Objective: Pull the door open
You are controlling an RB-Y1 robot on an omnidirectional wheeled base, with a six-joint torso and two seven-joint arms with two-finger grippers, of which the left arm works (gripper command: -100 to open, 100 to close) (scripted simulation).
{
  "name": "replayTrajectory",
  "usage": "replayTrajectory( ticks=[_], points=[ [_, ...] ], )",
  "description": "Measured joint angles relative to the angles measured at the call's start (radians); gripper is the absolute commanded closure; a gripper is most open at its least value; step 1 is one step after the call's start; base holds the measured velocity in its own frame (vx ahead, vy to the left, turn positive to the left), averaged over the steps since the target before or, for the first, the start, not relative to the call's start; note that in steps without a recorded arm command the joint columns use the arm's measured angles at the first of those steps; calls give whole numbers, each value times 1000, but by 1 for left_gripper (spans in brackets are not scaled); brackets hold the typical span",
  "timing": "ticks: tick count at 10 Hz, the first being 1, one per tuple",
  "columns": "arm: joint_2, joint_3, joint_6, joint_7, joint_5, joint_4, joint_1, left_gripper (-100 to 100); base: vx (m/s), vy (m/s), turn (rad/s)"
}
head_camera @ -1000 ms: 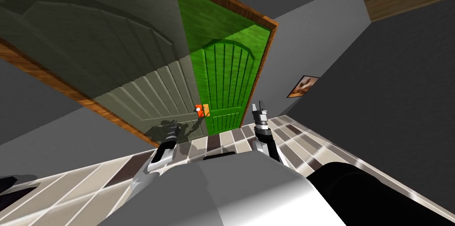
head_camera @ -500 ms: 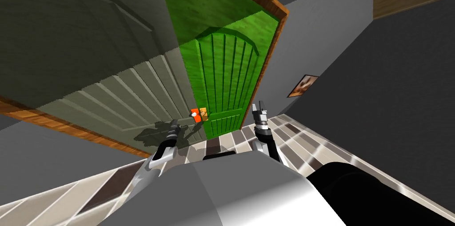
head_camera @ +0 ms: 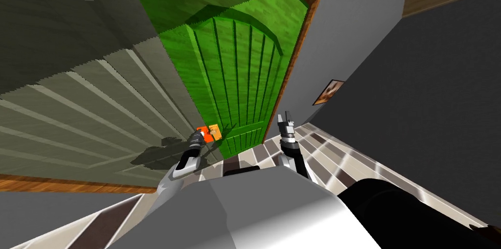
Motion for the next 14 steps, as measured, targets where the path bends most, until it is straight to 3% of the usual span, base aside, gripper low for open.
replayTrajectory(
  ticks=[5,6,7,8,12,14],
  points=[
    [-3,-5,2,-1,-1,2,1,100,-29,16,9],
    [5,0,11,2,1,-8,10,100,-190,97,194],
    [14,14,3,2,2,13,13,100,-189,115,143],
    [24,27,0,2,4,23,24,-100,-208,-13,21],
    [17,7,-1,10,4,-7,42,-100,-196,-101,-29],
    [9,-17,-11,15,1,-10,34,-100,-106,-99,-85]
  ],
)
